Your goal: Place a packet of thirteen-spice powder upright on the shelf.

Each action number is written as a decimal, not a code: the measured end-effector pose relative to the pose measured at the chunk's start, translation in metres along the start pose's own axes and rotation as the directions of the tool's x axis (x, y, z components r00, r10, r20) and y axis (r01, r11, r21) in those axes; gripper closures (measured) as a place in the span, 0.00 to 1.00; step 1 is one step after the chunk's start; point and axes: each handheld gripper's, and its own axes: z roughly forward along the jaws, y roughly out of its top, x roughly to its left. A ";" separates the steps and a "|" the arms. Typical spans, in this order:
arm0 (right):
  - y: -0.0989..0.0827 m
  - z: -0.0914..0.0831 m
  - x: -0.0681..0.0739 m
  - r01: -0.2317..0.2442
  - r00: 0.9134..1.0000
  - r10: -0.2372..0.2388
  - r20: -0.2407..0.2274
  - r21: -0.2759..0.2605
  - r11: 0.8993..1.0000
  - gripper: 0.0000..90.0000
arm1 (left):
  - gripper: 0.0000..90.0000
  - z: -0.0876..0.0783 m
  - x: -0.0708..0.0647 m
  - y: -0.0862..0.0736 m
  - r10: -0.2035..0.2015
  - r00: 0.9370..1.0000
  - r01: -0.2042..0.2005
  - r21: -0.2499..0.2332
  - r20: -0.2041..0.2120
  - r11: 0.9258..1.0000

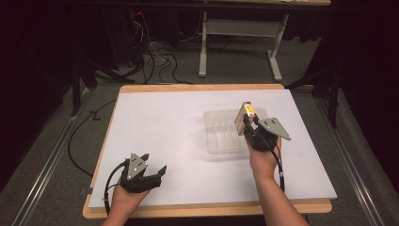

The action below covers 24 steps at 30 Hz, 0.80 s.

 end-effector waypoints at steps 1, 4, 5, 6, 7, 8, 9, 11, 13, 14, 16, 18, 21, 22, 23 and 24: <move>0.000 0.000 0.000 0.000 1.000 0.000 -0.001 0.002 1.000 0.76 | 0.26 0.000 0.000 0.000 0.001 1.000 -0.001 -0.001 -0.002 1.000; -0.001 0.001 0.002 0.002 1.000 -0.002 0.006 0.008 1.000 0.76 | 0.26 0.000 -0.001 0.000 0.001 1.000 -0.001 -0.001 -0.001 1.000; -0.002 0.002 0.002 0.003 1.000 -0.003 0.008 0.008 1.000 0.76 | 0.26 0.000 -0.001 0.000 0.001 1.000 -0.001 -0.001 -0.003 1.000; -0.002 0.002 0.003 0.005 1.000 -0.005 0.011 0.010 1.000 0.76 | 0.26 0.000 0.000 0.000 0.001 1.000 -0.001 -0.001 -0.003 1.000; -0.003 0.002 0.004 0.008 1.000 -0.008 0.014 0.012 1.000 0.76 | 0.26 0.000 0.000 0.000 0.001 1.000 -0.001 -0.001 -0.002 1.000; -0.003 0.003 0.004 0.008 1.000 -0.009 0.016 0.013 1.000 0.75 | 0.26 0.000 0.000 0.000 0.001 1.000 -0.001 -0.001 -0.002 1.000; -0.004 0.004 0.004 0.007 1.000 -0.007 0.017 0.015 1.000 0.75 | 0.26 0.000 0.000 0.000 0.001 1.000 -0.001 0.000 0.000 1.000; -0.007 0.005 0.004 0.007 1.000 -0.007 0.018 0.024 1.000 0.75 | 0.26 0.000 0.000 0.000 0.001 1.000 -0.001 0.002 0.004 1.000; -0.010 0.007 0.004 0.006 1.000 -0.006 0.015 0.034 0.999 0.75 | 0.26 0.001 0.000 0.000 0.000 1.000 0.000 0.002 0.001 1.000; -0.011 0.008 0.004 0.004 1.000 -0.004 0.018 0.038 0.999 0.75 | 0.26 0.000 0.000 0.000 0.000 1.000 0.000 0.003 0.003 1.000; -0.013 0.009 0.005 0.002 1.000 -0.002 0.018 0.044 0.999 0.75 | 0.26 0.000 0.000 0.000 0.000 1.000 0.000 0.002 0.003 1.000; -0.015 0.010 0.005 0.002 1.000 -0.003 0.017 0.050 0.999 0.75 | 0.26 0.000 -0.001 0.000 0.002 1.000 -0.002 0.001 0.003 1.000; -0.016 0.012 0.006 0.002 1.000 -0.003 0.016 0.061 0.998 0.75 | 0.26 0.000 -0.001 0.000 0.000 1.000 0.000 0.002 0.004 1.000; -0.016 0.012 0.005 0.001 1.000 -0.002 0.015 0.063 0.998 0.75 | 0.26 0.000 -0.001 0.000 0.001 1.000 -0.001 0.002 0.004 1.000; -0.016 0.013 0.005 0.000 1.000 -0.001 0.015 0.065 0.998 0.75 | 0.26 0.000 -0.001 0.000 0.003 1.000 -0.003 0.003 0.004 1.000; -0.017 0.014 0.005 -0.004 1.000 0.003 0.015 0.068 0.998 0.75 | 0.26 0.000 -0.001 0.000 0.004 1.000 -0.004 0.004 0.006 1.000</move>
